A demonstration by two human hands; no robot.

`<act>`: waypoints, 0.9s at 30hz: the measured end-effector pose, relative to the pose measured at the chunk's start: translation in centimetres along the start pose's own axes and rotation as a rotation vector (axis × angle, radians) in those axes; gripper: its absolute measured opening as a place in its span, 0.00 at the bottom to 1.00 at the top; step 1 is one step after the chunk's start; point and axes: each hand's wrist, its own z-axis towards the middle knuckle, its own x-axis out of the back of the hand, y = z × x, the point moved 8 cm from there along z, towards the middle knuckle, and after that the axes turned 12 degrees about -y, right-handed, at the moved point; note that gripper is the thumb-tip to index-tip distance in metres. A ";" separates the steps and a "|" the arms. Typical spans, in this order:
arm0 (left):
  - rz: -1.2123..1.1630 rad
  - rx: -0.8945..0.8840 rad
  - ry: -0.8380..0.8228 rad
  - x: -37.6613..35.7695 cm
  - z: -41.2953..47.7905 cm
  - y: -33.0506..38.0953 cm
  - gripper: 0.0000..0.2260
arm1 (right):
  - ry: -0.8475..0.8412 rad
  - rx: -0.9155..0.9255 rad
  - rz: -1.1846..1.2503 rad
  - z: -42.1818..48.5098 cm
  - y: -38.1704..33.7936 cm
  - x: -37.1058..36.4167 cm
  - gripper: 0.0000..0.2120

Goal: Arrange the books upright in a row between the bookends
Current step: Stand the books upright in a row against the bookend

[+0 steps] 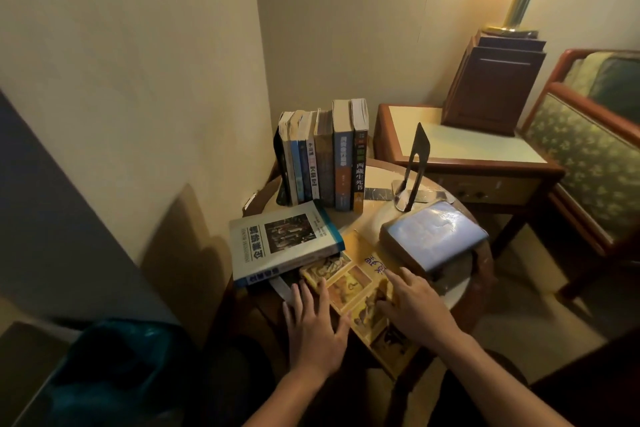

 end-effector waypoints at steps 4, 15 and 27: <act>-0.069 0.000 -0.116 -1.4 -0.3 1.3 0.36 | 0.013 -0.055 -0.085 -1.2 0.7 -1.0 0.33; -0.982 0.027 0.100 1.4 -1.8 0.7 0.29 | -0.070 -0.135 -0.133 -2.3 1.0 -2.3 0.37; -0.950 -0.191 -0.197 3.1 -1.3 5.0 0.36 | -0.222 -0.154 0.253 -3.3 2.0 -1.0 0.48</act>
